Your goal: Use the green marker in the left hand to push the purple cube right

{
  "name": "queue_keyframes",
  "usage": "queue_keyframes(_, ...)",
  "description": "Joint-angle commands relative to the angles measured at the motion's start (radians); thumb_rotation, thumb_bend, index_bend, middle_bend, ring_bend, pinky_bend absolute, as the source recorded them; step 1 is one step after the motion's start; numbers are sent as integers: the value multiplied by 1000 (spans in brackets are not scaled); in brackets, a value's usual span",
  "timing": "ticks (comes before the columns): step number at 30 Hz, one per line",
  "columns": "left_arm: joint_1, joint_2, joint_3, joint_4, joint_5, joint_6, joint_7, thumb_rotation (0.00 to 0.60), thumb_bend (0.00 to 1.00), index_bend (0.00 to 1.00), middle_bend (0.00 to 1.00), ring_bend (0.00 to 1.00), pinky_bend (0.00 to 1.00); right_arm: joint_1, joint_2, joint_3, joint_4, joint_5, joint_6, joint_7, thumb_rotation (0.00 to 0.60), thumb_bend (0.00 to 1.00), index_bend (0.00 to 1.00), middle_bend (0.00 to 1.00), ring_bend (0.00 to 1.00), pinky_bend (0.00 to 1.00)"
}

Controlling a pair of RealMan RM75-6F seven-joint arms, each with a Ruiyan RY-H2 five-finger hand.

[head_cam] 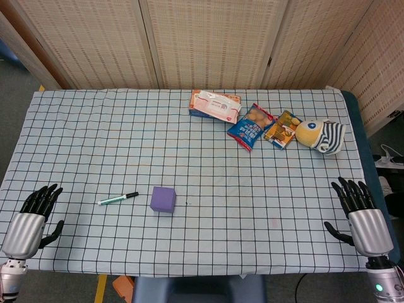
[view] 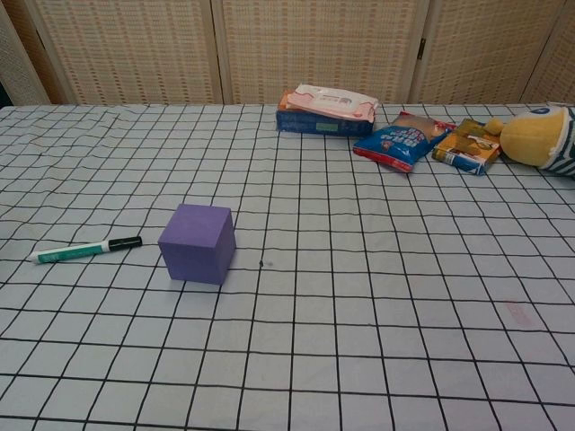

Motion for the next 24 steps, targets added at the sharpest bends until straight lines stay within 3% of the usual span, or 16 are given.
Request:
queue_keyframes(1,-5,-1,2,-6,-5,-14,10,600,426,0,0,0,101,-4,6,0,-6,3,1,2,532,128,0,0,0,0)
queue_keyframes(10,-34,-37,3,-30,-7,-67,100,600,426,0,0,0,120,-13,23,1,-13,1,14,22,533,128,0,0,0,0)
queue_keyframes(13,-60,-52,-1,-52,-16,-115,193,600,426,0,38,59,241,-14,22,7,-12,9,16,22,532,128,0,0,0,0)
queue_keyframes(17,-97,-83,-10,-73,-61,-198,255,600,424,0,358,450,718,-6,17,11,-9,15,-1,16,533,128,0,0,0,0)
queue_keyframes(19,-121,-102,-20,-66,-93,-243,296,600,424,3,447,664,893,0,14,9,-8,18,-15,10,533,128,0,0,0,0)
queue_keyframes(21,-139,-127,-31,-47,-108,-265,327,600,425,42,464,832,990,3,12,9,-7,22,-27,6,533,127,0,0,0,0)
queue_keyframes(24,-162,-173,-45,-6,-123,-282,344,600,425,128,489,951,1000,8,10,12,-8,32,-40,2,532,128,0,0,0,0)
